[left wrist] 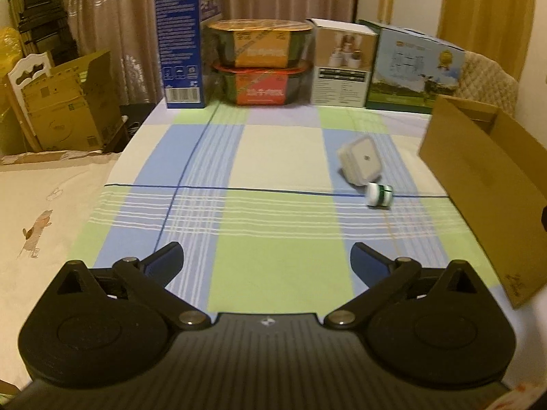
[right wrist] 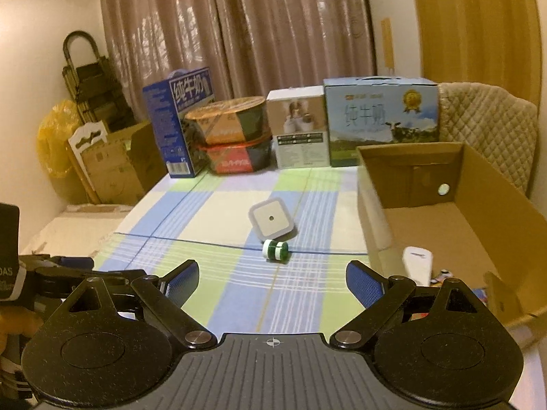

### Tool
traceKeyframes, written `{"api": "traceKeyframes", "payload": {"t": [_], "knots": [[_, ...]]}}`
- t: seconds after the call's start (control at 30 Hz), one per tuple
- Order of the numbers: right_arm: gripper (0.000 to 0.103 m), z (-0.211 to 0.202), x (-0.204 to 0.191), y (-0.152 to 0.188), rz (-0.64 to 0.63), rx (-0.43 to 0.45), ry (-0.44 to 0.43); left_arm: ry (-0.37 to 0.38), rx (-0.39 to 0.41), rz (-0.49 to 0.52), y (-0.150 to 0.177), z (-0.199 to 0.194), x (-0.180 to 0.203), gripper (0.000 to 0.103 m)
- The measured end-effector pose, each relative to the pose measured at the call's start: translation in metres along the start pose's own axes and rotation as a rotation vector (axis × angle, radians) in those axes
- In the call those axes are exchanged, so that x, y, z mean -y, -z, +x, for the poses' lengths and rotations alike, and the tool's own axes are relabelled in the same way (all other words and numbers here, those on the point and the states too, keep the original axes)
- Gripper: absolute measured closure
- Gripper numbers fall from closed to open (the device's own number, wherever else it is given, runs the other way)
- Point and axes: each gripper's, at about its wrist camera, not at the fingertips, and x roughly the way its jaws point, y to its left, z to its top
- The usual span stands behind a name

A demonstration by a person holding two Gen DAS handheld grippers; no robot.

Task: Organize rigid objects
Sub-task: 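Withdraw both tools from the box back over the table, then close the right gripper on the green-and-white spool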

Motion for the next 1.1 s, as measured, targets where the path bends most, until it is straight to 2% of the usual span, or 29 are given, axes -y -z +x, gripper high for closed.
{"api": "traceKeyframes", "payload": {"t": [0.13, 0.27, 0.47, 0.6, 0.73, 0.9, 1.1], "knots": [[0.013, 0.032, -0.003, 0.005, -0.016, -0.011, 0.013, -0.024, 0.008, -0.036, -0.001, 0.021, -0.008, 0.001], [0.013, 0.063, -0.001, 0.011, -0.018, -0.02, 0.035, -0.027, 0.009, 0.002, -0.007, 0.04, -0.004, 0.001], [0.014, 0.108, 0.008, 0.019, -0.011, -0.024, 0.055, -0.022, 0.055, 0.039, -0.028, 0.067, -0.002, 0.001], [0.023, 0.134, 0.013, 0.022, -0.006, -0.041, 0.055, -0.016, 0.054, 0.016, -0.038, 0.089, -0.006, 0.001], [0.026, 0.158, 0.012, 0.023, -0.014, -0.056, 0.055, 0.006, 0.058, -0.02, -0.046, 0.109, -0.009, 0.001], [0.036, 0.182, 0.009, 0.021, -0.05, -0.057, 0.057, 0.011, 0.078, -0.009, -0.052, 0.121, -0.009, 0.001], [0.045, 0.209, 0.005, 0.019, -0.067, -0.069, 0.068, 0.018, 0.042, 0.013, -0.055, 0.132, -0.011, 0.001]]}}
